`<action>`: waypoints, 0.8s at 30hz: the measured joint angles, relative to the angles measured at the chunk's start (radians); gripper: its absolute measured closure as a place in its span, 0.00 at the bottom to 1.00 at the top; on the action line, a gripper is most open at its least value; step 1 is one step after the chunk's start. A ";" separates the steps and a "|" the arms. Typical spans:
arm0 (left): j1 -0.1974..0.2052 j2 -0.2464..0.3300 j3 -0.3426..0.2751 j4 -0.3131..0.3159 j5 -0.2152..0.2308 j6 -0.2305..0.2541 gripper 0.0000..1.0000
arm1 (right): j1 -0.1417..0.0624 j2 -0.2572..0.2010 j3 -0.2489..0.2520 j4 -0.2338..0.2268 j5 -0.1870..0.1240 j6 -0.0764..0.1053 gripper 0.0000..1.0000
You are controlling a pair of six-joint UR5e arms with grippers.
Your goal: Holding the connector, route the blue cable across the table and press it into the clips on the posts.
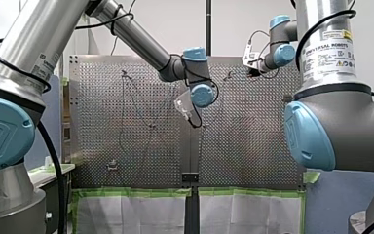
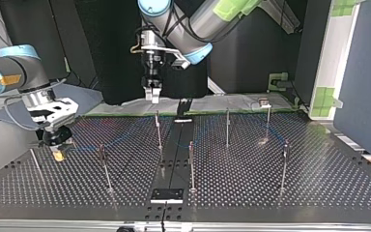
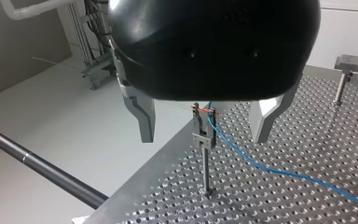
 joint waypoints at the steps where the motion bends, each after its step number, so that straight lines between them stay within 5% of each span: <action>1: 0.000 0.000 -0.008 0.008 0.000 0.000 0.00 | 0.000 0.000 0.000 0.000 0.000 0.000 1.00; 24: 0.005 0.000 -0.195 0.195 0.002 0.001 0.00 | 0.000 0.000 0.000 0.000 0.000 0.000 1.00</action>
